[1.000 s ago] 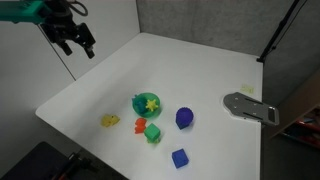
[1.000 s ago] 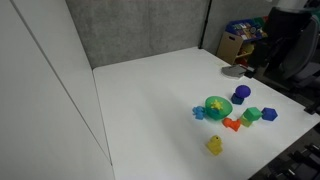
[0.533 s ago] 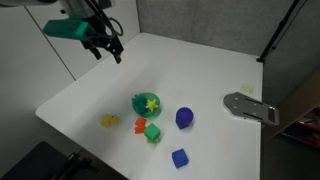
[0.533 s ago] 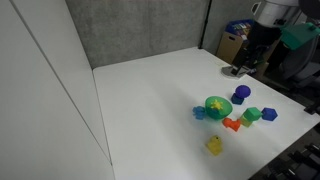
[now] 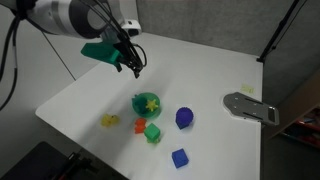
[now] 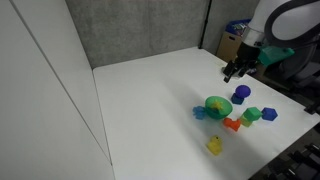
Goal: Put the star-shaped toy on the table
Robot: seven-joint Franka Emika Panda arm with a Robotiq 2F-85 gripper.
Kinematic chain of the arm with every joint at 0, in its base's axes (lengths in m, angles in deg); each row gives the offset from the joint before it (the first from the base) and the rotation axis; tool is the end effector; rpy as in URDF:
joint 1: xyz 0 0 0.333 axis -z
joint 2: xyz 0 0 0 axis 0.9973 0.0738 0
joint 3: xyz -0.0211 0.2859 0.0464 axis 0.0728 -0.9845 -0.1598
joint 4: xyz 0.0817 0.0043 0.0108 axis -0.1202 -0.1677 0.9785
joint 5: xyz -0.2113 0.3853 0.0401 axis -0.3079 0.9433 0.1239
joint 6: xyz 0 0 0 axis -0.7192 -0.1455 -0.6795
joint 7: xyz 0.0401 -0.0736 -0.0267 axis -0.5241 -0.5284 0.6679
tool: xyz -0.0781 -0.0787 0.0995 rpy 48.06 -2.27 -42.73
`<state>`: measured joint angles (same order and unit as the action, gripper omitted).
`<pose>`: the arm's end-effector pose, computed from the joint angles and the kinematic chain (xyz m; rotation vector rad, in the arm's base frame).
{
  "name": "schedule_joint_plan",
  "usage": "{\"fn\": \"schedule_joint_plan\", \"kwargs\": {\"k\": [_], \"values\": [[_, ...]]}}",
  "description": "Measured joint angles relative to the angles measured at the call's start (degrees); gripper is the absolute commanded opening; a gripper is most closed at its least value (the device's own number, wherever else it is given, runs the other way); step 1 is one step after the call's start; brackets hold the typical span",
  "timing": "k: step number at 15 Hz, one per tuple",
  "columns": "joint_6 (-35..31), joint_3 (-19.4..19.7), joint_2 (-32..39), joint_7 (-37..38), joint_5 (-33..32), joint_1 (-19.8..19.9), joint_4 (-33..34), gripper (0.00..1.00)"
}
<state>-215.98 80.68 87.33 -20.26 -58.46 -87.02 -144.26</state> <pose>0.5682 0.0288 0.2090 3.1241 -0.0638 0.1059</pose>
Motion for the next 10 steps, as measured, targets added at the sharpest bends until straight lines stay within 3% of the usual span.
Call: {"fn": "schedule_joint_plan", "kwargs": {"k": [10], "values": [[0.0,2.5,13.2,0.0,2.5,0.9,7.2,1.00]]}}
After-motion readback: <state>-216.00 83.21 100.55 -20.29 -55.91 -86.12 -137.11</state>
